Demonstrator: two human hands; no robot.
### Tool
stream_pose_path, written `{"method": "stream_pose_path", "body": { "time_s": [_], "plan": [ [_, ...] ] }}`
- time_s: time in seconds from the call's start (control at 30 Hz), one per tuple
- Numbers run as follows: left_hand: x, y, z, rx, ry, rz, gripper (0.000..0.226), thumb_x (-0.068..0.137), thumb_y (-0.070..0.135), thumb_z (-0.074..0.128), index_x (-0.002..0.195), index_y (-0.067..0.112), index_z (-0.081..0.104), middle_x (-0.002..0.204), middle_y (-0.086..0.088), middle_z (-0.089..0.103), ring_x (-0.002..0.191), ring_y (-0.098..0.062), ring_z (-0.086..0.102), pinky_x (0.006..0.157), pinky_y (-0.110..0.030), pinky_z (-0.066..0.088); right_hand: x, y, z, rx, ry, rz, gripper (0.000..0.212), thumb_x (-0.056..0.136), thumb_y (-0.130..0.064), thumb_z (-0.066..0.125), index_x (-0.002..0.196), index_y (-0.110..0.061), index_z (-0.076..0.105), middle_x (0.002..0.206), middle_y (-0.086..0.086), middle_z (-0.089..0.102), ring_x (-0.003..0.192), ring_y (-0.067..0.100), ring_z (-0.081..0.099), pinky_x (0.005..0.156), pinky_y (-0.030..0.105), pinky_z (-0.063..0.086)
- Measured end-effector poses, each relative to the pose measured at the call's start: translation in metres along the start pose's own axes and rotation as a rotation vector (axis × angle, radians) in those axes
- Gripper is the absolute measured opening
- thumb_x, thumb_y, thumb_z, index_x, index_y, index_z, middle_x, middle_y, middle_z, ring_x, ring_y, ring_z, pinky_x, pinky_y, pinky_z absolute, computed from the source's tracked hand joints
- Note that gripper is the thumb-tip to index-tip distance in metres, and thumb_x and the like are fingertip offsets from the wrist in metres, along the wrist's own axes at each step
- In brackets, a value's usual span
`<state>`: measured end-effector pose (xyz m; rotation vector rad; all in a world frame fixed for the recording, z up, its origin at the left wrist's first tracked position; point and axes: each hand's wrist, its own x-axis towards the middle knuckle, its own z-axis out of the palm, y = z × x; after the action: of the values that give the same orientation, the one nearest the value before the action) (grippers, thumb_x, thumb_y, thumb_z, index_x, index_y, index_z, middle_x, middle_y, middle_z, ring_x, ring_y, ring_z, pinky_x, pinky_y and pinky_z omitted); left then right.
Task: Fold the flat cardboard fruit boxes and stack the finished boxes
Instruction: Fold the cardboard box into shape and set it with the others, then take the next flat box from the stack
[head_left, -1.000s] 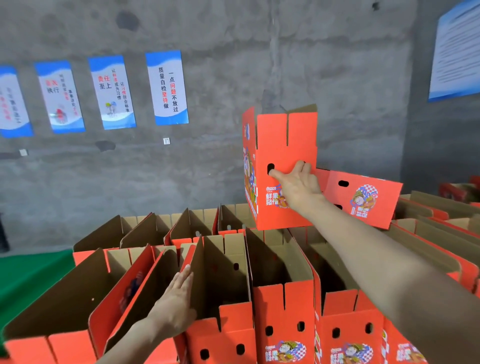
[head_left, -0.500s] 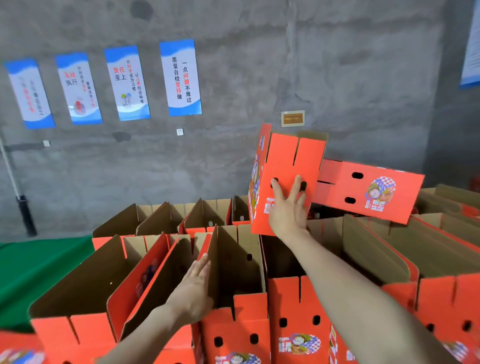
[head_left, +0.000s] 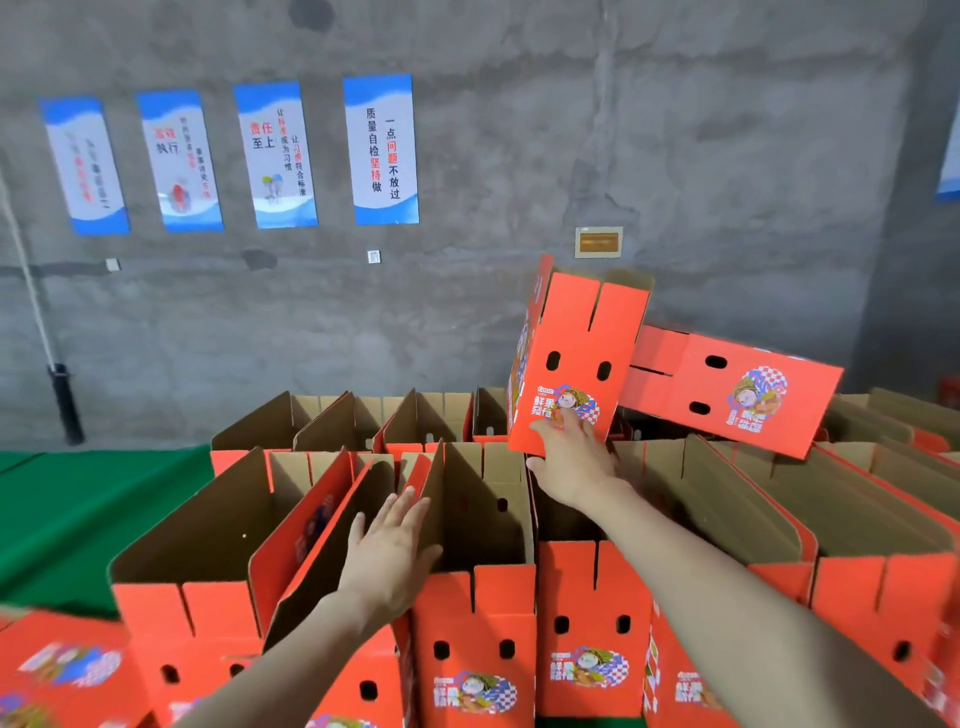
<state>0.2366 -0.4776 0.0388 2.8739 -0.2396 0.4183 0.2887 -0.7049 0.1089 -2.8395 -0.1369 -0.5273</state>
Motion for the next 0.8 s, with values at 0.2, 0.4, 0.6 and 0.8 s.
{"method": "stream_pose_path", "body": {
  "time_s": [0.2,0.4,0.6,0.8],
  "plan": [
    [-0.042,-0.024,-0.039,-0.098,0.117,0.091,0.057,0.095,0.036,0.051,0.146,0.018,0.035,0.155,-0.004,0.029,0.144,-0.019,0.022,0.117,-0.033,0.018,-0.045,-0.055,-0.034,0.087,0.135,-0.26,0.041,0.094,-0.026,0.055,0.133,-0.014,0.051,0.14,0.012,0.039,0.132,0.03,0.033,0.105,0.034,0.029],
    [-0.121,-0.09,-0.075,-0.201,0.264,0.064,0.042,0.088,0.014,0.062,0.13,0.008,0.056,0.136,-0.011,0.053,0.126,-0.026,0.049,0.106,-0.031,0.036,-0.118,-0.149,-0.047,0.384,0.178,-0.517,0.021,0.092,-0.013,0.057,0.11,-0.007,0.066,0.109,0.01,0.066,0.104,0.03,0.059,0.087,0.037,0.046],
    [-0.234,-0.214,-0.051,-0.069,0.078,-0.346,0.056,0.09,0.023,0.059,0.141,0.007,0.041,0.148,-0.012,0.038,0.133,-0.029,0.04,0.108,-0.039,0.032,-0.224,-0.222,0.023,0.432,-0.161,-0.607,0.028,0.095,-0.022,0.052,0.122,-0.016,0.06,0.124,0.004,0.06,0.115,0.024,0.053,0.097,0.036,0.043],
    [-0.338,-0.341,-0.031,0.138,-0.178,-0.648,0.074,0.093,0.056,0.039,0.152,0.025,0.006,0.16,0.004,-0.008,0.148,-0.017,-0.004,0.117,-0.05,0.01,-0.278,-0.248,0.077,0.383,-0.406,-0.472,0.034,0.099,-0.027,0.048,0.132,-0.023,0.051,0.137,-0.004,0.051,0.124,0.014,0.046,0.105,0.026,0.035]
  ]
}}
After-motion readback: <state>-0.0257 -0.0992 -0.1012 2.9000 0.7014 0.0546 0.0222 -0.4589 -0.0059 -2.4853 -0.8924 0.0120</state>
